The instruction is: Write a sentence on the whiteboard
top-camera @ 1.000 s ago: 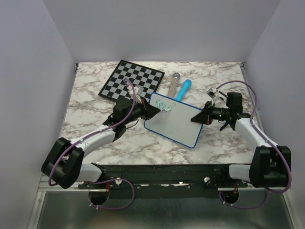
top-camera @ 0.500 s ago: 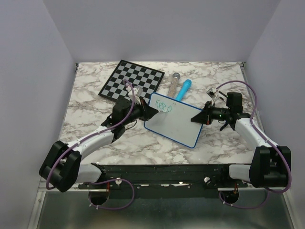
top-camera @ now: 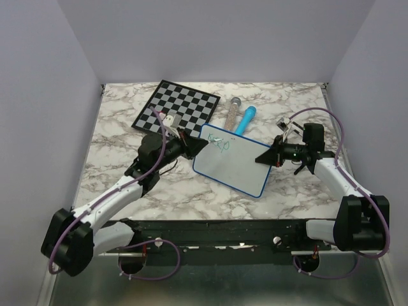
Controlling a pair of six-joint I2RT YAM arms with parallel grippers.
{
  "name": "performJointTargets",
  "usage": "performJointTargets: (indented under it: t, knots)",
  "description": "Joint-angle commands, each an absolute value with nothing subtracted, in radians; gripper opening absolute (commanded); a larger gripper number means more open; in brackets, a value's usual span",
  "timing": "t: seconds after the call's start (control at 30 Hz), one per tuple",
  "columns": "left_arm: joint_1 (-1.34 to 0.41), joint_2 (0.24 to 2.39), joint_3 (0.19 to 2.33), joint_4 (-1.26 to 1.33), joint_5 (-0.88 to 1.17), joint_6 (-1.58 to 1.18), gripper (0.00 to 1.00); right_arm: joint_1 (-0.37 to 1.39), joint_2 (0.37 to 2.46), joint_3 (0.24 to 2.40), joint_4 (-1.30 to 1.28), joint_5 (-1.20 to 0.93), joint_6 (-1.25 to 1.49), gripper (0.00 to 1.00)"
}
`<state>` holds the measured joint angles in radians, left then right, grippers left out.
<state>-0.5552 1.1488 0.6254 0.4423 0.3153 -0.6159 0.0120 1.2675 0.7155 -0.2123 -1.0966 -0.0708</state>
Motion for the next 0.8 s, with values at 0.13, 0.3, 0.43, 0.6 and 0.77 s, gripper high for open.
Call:
performJointTargets:
  t: [0.13,0.3,0.43,0.6,0.77]
  knots:
    - [-0.525,0.917,0.551,0.436,0.304,-0.609,0.0,0.018,1.244,0.753,-0.227,-1.095,-0.107,0.01]
    - [-0.52,0.836,0.447,0.528,0.285,-0.681,0.0,0.018,1.239,0.758,-0.236,-1.097,-0.124,0.01]
    - [-0.52,0.795,0.391,0.569,0.278,-0.716,0.0,0.018,1.243,0.759,-0.245,-1.095,-0.146,0.01]
    - [-0.517,0.762,0.361,0.601,0.285,-0.753,0.0,0.018,1.241,0.765,-0.264,-1.101,-0.17,0.01]
    - [-0.515,0.762,0.318,0.675,0.295,-0.804,0.0,0.02,1.232,0.767,-0.271,-1.104,-0.186,0.01]
